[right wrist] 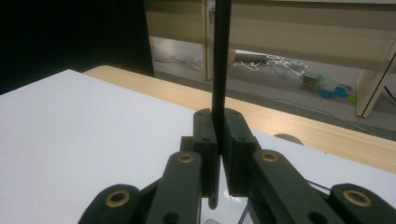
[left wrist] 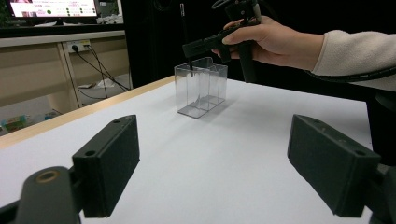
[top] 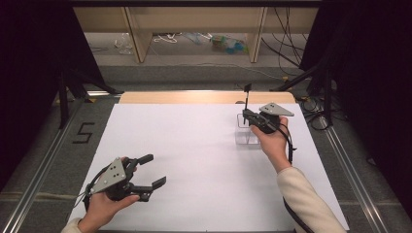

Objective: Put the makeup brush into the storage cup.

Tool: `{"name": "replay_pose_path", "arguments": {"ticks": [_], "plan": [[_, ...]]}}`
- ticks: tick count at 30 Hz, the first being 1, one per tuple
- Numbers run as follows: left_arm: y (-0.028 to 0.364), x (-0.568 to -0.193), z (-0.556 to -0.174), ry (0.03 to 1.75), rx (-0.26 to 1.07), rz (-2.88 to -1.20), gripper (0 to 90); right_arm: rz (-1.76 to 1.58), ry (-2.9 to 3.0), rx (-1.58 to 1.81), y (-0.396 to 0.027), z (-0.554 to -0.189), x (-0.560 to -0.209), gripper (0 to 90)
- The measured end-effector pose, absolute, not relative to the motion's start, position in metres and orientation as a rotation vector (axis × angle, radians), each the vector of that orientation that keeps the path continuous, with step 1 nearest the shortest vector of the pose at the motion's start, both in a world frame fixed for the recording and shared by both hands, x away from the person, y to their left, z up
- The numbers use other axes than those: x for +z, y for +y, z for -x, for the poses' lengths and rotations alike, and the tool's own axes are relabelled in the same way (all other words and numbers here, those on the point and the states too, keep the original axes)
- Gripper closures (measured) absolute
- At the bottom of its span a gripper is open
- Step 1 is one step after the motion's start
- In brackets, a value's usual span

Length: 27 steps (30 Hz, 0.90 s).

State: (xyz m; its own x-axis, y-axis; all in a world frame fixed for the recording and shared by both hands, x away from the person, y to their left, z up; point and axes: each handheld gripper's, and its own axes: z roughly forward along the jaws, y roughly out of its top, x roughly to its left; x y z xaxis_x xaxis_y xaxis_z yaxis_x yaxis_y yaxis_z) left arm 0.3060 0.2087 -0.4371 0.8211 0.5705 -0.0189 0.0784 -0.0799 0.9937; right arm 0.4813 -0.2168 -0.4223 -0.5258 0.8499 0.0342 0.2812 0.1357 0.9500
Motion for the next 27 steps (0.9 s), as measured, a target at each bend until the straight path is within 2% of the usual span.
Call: {"name": "replay_pose_path", "arguments": {"ticks": [27], "plan": [[0.2085,-0.4371,-0.306,0.519,0.439,-1.62,16.7,-1.085,1.919,1.368,-0.2172,-0.4802,-0.4252,85.6]]}}
